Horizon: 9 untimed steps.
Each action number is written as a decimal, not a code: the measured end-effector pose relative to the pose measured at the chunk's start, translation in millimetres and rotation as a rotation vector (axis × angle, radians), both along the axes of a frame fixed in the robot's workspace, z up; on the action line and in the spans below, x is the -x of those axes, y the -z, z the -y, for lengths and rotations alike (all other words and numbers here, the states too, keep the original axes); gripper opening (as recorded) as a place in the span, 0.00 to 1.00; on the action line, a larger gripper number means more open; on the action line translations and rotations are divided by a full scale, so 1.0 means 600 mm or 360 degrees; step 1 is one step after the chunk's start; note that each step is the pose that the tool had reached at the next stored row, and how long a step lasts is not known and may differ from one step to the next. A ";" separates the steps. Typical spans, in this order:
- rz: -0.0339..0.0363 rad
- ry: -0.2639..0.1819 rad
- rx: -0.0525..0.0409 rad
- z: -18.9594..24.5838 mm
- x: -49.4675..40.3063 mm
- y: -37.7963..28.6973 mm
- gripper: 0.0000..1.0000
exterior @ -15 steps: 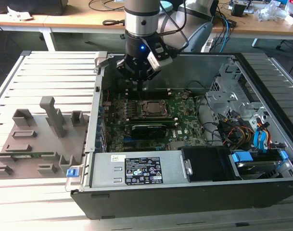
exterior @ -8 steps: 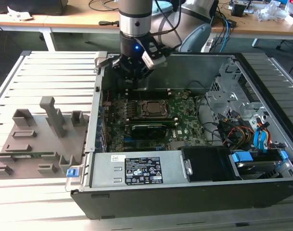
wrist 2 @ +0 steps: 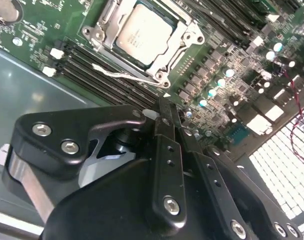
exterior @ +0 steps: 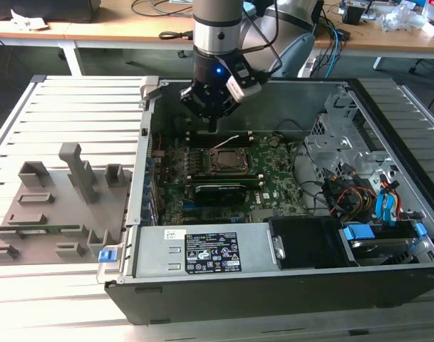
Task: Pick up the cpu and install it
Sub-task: 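Install the first cpu locking lever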
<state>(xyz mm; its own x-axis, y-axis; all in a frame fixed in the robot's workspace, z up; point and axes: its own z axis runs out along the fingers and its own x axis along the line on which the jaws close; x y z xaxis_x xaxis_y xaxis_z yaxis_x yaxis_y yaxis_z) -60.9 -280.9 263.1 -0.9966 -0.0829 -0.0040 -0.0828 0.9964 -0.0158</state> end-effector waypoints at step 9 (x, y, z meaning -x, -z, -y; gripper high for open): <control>-0.0010 0.0000 0.0000 0.0000 -0.031 0.017 0.11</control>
